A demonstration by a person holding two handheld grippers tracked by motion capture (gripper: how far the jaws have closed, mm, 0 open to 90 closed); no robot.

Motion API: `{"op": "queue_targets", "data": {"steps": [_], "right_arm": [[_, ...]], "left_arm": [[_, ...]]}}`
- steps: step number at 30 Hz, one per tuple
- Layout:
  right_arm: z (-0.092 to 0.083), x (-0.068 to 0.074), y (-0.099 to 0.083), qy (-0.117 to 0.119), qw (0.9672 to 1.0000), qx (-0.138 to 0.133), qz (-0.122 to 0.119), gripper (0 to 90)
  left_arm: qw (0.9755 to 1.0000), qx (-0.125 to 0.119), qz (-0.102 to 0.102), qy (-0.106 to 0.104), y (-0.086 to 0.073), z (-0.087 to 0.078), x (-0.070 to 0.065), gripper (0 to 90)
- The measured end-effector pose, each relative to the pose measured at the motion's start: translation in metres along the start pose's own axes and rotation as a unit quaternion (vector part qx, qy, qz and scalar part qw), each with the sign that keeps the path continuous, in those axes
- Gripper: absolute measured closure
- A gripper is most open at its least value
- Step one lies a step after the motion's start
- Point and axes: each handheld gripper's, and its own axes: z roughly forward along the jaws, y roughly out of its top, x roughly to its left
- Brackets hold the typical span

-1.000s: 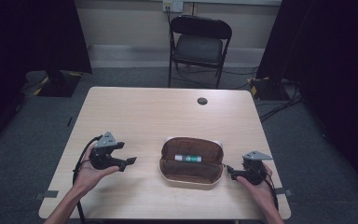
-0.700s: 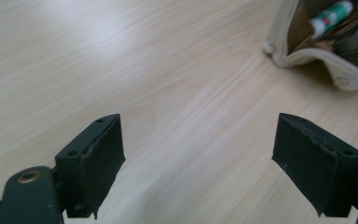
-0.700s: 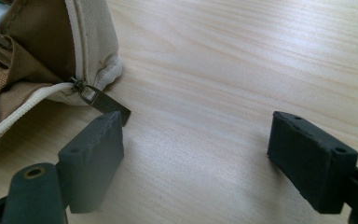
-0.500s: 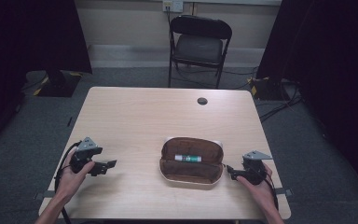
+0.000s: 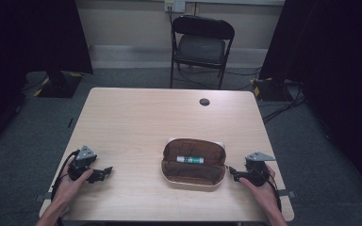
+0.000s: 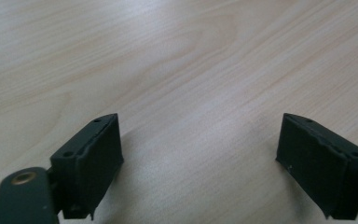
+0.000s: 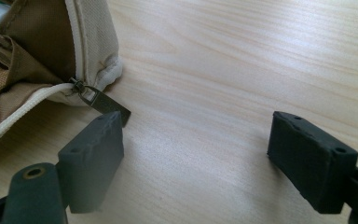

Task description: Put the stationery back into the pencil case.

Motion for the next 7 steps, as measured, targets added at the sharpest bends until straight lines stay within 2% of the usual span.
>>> {"op": "queue_targets", "data": {"steps": [7], "right_arm": [[0.0002,0.0,0.0002,0.0,1.0,0.0,-0.001,17.2]], "left_arm": [[1.0,0.0,-0.002,0.001,-0.0002,0.0001,-0.0003,12.0]]}}
